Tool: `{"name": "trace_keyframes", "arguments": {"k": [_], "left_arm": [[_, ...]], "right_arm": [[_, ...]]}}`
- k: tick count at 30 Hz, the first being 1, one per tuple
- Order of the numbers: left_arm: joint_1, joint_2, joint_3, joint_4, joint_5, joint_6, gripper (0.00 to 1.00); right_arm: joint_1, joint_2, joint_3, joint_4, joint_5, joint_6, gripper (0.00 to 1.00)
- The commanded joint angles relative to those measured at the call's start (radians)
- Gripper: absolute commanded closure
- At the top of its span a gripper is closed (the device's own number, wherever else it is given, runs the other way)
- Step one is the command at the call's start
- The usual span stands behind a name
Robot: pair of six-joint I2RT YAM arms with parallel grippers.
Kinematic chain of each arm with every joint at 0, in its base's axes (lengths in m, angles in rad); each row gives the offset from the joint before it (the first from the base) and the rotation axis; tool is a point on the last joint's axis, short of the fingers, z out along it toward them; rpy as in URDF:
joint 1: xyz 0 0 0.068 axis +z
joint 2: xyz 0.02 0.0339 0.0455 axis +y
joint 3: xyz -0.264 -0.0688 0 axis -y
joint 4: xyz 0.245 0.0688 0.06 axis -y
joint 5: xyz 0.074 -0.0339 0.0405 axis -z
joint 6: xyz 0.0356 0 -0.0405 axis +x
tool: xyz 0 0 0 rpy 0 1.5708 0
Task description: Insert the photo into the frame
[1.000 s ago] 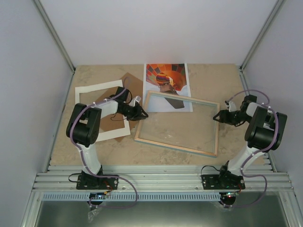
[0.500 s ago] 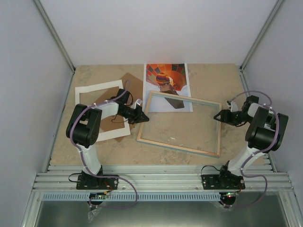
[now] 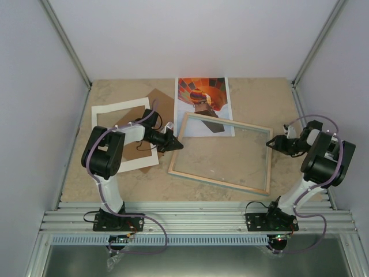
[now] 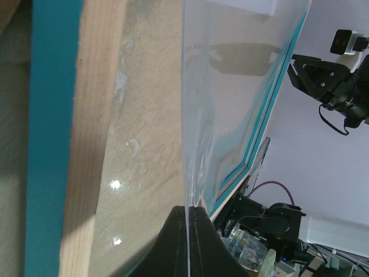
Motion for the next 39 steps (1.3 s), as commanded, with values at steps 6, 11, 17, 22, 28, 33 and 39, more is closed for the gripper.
{"name": "trace_keyframes", "arguments": {"k": [6,11,17,22,28,33,39], "left_arm": [[-0.007,0.032,-0.018,-0.019,0.052,-0.039,1.00],[-0.006,0.030,0.006,-0.072,0.054,-0.004,1.00],[0.002,0.069,0.036,-0.148,0.030,0.055,1.00],[0.022,0.091,0.051,-0.172,0.040,0.069,1.00],[0.032,0.133,0.082,-0.163,0.059,0.064,1.00],[0.048,0.141,0.112,-0.169,0.035,0.070,1.00],[0.030,0.120,0.085,-0.150,0.028,0.044,1.00]], "right_arm": [[-0.002,0.018,-0.031,0.048,-0.029,0.035,0.56],[-0.002,0.016,-0.042,0.069,-0.018,0.044,0.58],[-0.003,0.023,-0.039,0.089,-0.026,0.057,0.58],[-0.001,0.045,-0.036,0.109,-0.046,0.072,0.64],[0.022,0.085,0.011,0.163,-0.081,0.120,0.71],[0.052,0.117,0.043,0.201,-0.091,0.165,0.73],[0.058,0.107,0.003,0.250,-0.089,0.217,0.77]]}}
